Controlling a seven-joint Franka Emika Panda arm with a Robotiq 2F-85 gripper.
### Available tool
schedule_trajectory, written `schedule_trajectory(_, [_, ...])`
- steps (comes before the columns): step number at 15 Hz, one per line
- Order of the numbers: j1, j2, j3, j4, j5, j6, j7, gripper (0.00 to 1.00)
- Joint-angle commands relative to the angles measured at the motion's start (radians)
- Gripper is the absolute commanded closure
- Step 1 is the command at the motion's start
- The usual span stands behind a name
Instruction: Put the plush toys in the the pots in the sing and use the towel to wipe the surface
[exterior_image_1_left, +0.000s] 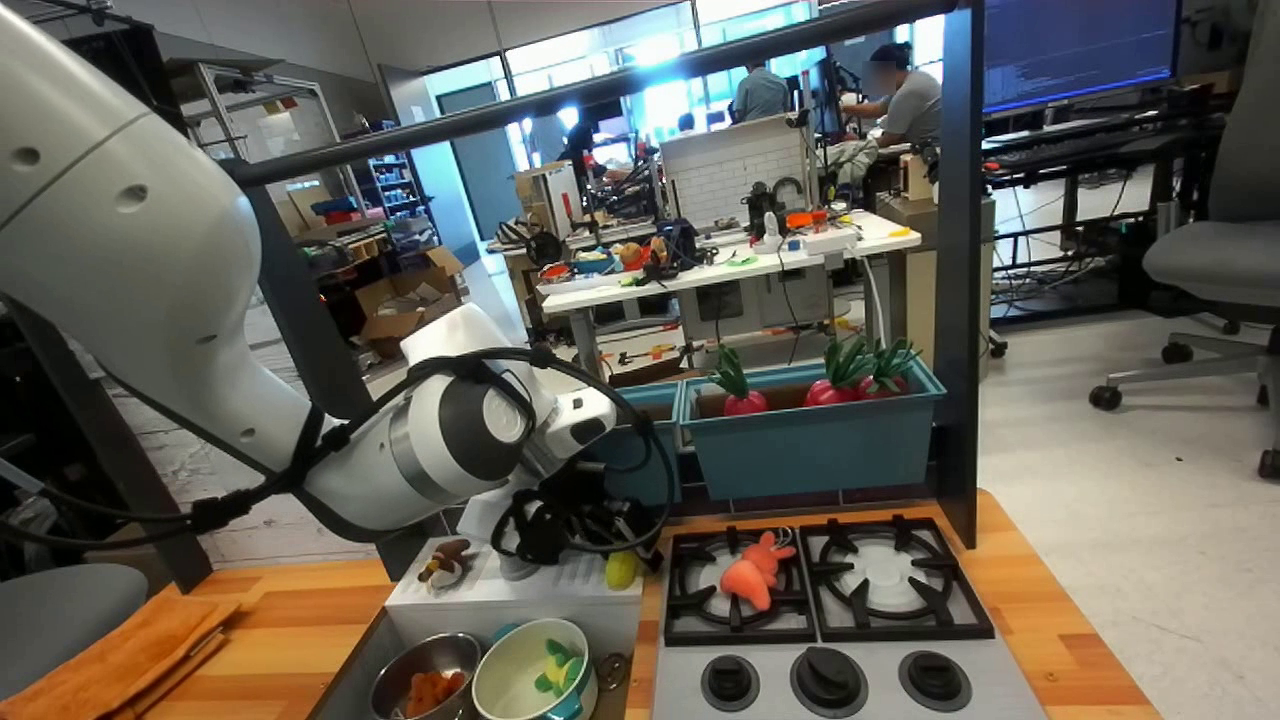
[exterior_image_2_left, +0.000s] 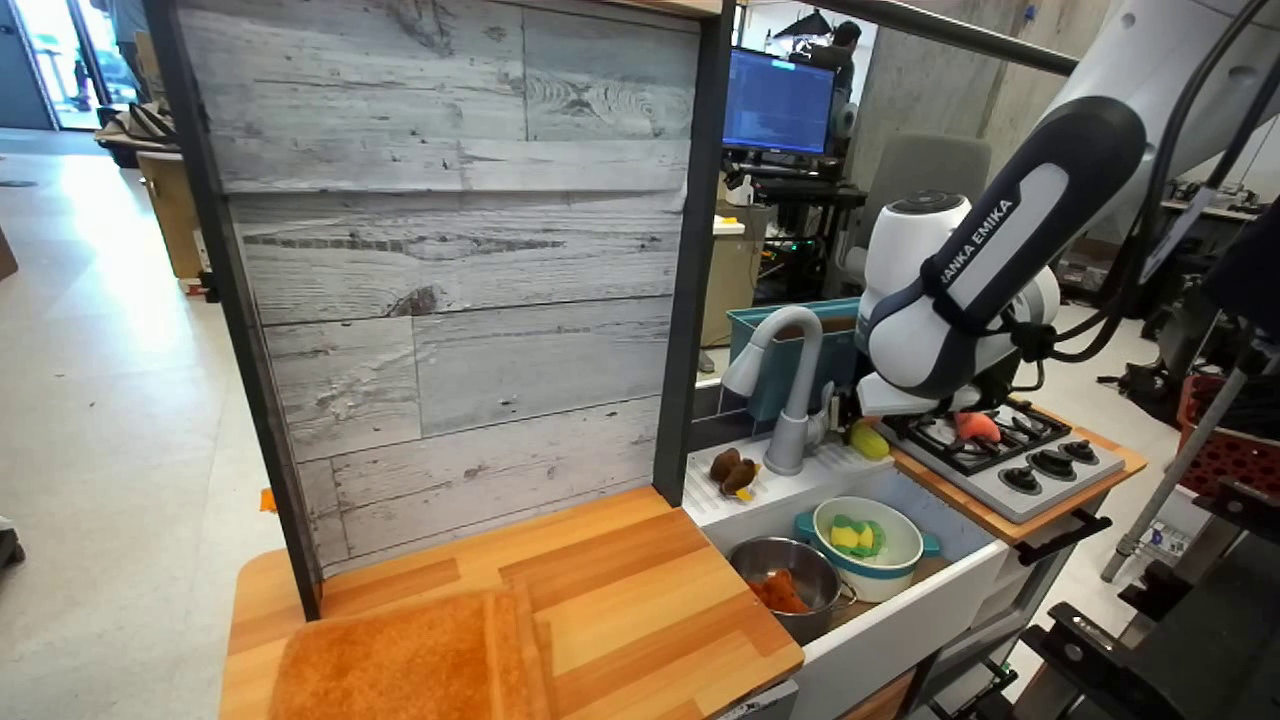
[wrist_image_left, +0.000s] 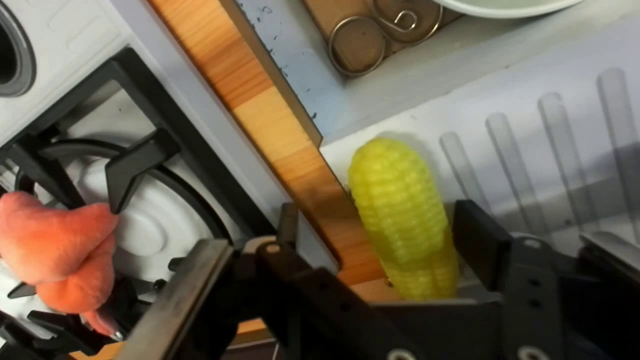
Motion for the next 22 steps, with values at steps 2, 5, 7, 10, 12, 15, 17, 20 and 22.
schedule_trajectory(2, [-0.001, 0.057, 0.021, 0.084, 0.035, -0.012, -0.038, 0.59])
schedule_trajectory(5, [0.004, 0.045, 0.028, 0.061, 0.033, 0.003, -0.059, 0.81])
schedule_trajectory(7, [0.013, 0.012, 0.045, 0.010, 0.024, 0.036, -0.094, 0.88])
schedule_trajectory(10, [0.026, -0.060, 0.094, -0.116, 0.009, 0.124, -0.183, 0.92])
schedule_trajectory(12, [0.038, -0.092, 0.104, -0.200, 0.006, 0.196, -0.232, 0.95])
schedule_trajectory(15, [0.028, -0.154, 0.148, -0.336, -0.003, 0.293, -0.333, 0.94])
schedule_trajectory(17, [0.036, -0.199, 0.209, -0.426, -0.008, 0.359, -0.393, 0.94])
schedule_trajectory(20, [0.051, -0.245, 0.307, -0.534, -0.016, 0.390, -0.451, 0.94])
schedule_trajectory(22, [0.067, -0.221, 0.348, -0.523, -0.006, 0.359, -0.467, 0.94])
